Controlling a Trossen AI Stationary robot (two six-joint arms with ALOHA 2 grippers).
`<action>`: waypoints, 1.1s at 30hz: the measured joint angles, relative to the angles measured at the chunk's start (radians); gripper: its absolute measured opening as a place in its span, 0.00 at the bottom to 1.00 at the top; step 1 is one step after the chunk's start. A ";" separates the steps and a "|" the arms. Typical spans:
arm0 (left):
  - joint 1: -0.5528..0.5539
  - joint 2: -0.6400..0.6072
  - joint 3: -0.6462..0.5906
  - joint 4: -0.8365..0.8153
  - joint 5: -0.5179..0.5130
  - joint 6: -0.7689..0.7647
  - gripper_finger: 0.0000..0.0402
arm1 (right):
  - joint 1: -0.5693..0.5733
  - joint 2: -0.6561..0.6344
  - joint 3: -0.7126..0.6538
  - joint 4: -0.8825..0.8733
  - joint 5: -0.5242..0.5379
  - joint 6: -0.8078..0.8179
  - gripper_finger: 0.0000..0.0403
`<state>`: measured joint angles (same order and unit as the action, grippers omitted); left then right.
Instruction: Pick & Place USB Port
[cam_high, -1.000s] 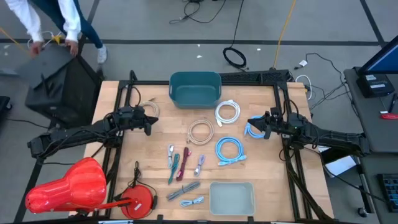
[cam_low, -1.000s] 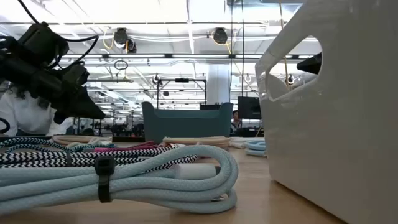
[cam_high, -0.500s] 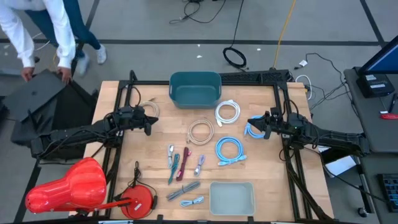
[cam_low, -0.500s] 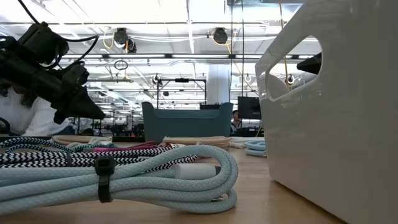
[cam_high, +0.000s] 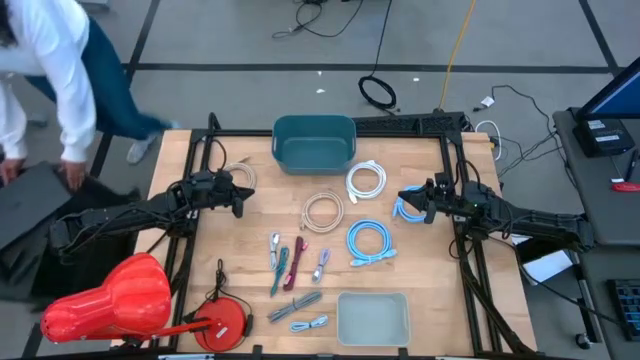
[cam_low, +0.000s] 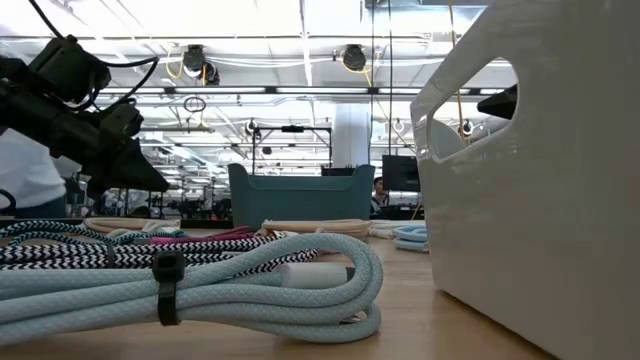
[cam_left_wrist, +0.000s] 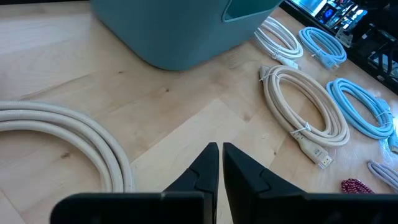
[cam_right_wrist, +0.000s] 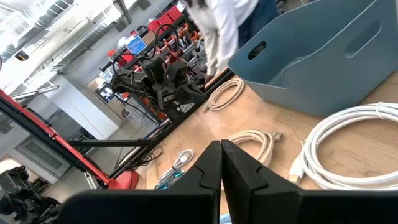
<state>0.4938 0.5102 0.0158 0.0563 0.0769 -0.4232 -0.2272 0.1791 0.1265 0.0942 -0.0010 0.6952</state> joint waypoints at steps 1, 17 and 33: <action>0.000 0.000 0.000 0.000 0.000 0.000 0.06 | 0.000 0.000 0.000 0.000 0.000 0.000 0.00; 0.000 0.000 0.000 0.000 0.000 0.000 0.06 | 0.000 0.000 0.000 0.000 0.000 0.000 0.00; 0.000 0.000 0.000 0.000 0.000 0.000 0.06 | 0.000 0.000 0.000 0.014 0.000 0.104 0.00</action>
<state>0.4940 0.5102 0.0156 0.0563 0.0767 -0.4230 -0.2274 0.1787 0.1265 0.1079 -0.0012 0.7997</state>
